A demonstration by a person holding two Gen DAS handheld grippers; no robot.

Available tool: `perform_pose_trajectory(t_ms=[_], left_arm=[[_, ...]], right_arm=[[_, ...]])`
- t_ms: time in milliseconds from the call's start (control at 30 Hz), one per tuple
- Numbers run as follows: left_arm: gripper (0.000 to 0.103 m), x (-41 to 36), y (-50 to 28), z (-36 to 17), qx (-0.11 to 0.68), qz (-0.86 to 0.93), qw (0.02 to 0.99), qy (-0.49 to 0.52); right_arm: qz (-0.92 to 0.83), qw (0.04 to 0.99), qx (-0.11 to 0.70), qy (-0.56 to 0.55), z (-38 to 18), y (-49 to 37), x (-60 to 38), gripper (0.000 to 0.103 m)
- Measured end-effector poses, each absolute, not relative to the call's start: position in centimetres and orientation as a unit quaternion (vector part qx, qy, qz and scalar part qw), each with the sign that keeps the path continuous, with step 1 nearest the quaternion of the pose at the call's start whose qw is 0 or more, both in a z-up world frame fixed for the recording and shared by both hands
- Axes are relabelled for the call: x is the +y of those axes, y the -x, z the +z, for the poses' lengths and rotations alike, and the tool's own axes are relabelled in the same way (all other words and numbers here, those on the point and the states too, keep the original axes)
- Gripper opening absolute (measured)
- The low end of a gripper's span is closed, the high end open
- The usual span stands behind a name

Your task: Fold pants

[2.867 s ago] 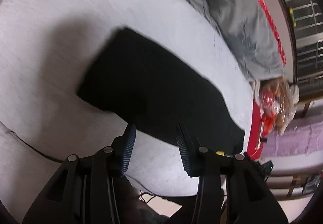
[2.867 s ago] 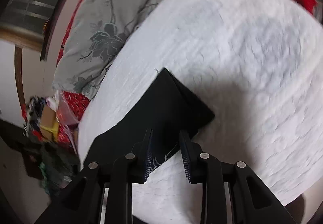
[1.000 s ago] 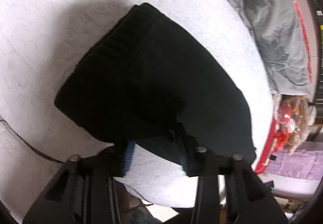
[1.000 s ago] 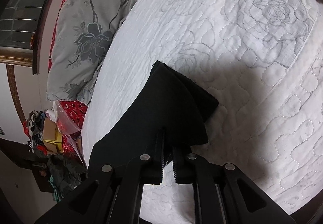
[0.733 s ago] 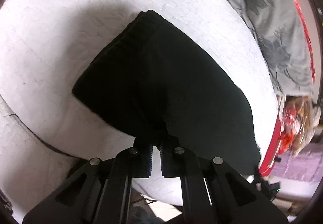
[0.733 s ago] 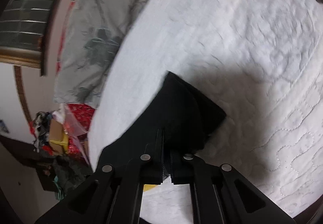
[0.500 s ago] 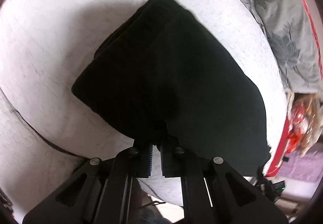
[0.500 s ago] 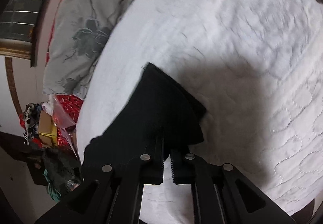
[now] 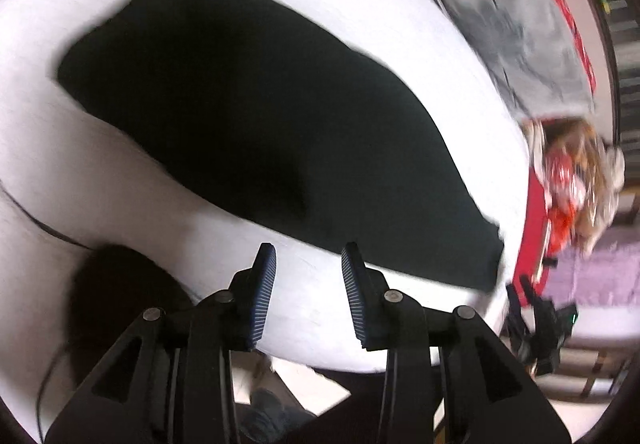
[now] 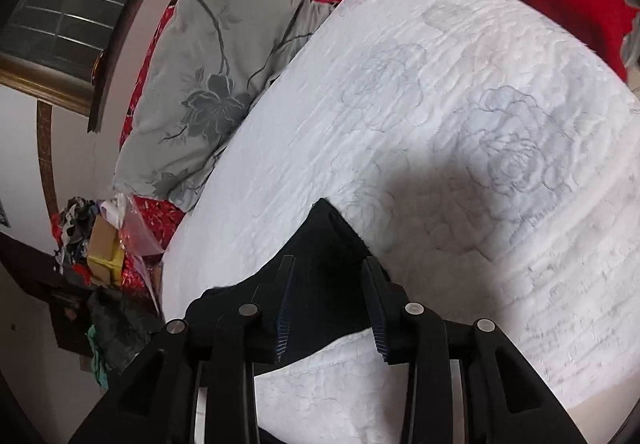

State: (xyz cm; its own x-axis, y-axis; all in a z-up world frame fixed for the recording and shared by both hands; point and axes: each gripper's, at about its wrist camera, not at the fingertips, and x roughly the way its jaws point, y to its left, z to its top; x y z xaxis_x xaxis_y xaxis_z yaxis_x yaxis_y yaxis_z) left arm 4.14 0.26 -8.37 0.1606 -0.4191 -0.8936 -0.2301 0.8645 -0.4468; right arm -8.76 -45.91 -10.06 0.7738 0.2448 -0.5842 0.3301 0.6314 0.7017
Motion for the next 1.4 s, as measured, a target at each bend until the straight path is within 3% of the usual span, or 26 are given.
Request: perform_pose_trajectory(t_ms=[267, 433, 567, 633, 733, 933, 1100, 1167, 1200, 1233, 1267, 1400], left_arm=[[0.032, -7.1, -4.3, -8.9, 0.667, -0.105, 0.705, 0.218], [0.032, -2.0, -7.0, -5.1, 0.606, -0.059, 0.761, 0.224], [0.032, 7.5, -9.4, -1.7, 0.546, 0.023, 0.812, 0.205], [0.046, 11.1, -11.0, -1.4, 0.550, 0.035, 0.813, 0.190], [0.049, 15.5, -13.5, -2.8, 0.579, 0.026, 0.787, 0.211], [0.049, 14.0, -16.1, -6.7, 0.629, -0.007, 0.752, 0.196], [0.049, 11.4, -16.0, -7.7, 0.622, -0.025, 0.768, 0.151], [0.035, 11.0, -16.2, -7.8, 0.616, -0.008, 0.775, 0.139], [0.017, 10.9, -16.4, -7.7, 0.616, 0.005, 0.776, 0.134], [0.008, 10.9, -16.4, -7.6, 0.616, 0.006, 0.775, 0.141], [0.003, 11.3, -16.4, -7.1, 0.610, 0.004, 0.776, 0.159], [0.002, 12.4, -15.9, -6.9, 0.588, 0.039, 0.797, 0.130]], right_arm=[[0.007, 0.841, 0.372, -0.392, -11.1, 4.6, -45.9, 0.036], [0.017, 0.845, 0.388, -0.366, -11.4, 2.6, -45.5, 0.036], [0.031, 0.848, 0.392, -0.355, -11.5, 2.0, -45.2, 0.036], [0.031, 0.849, 0.397, -0.347, -11.7, 1.6, -45.0, 0.036], [0.025, 0.849, 0.399, -0.344, -11.9, 1.2, -44.7, 0.036], [0.007, 0.851, 0.400, -0.339, -11.8, 0.9, -44.5, 0.036], [-0.006, 0.855, 0.408, -0.320, -11.7, 0.9, -44.2, 0.034], [-0.017, 0.860, 0.417, -0.293, -11.6, 0.7, -43.7, 0.017], [-0.021, 0.861, 0.421, -0.284, -11.6, 0.6, -43.6, 0.013], [-0.026, 0.861, 0.426, -0.276, -11.6, 0.5, -43.5, 0.011], [-0.031, 0.862, 0.425, -0.274, -11.2, 0.3, -43.5, 0.008], [-0.016, 0.884, 0.365, -0.292, -8.1, 0.6, -44.2, 0.002]])
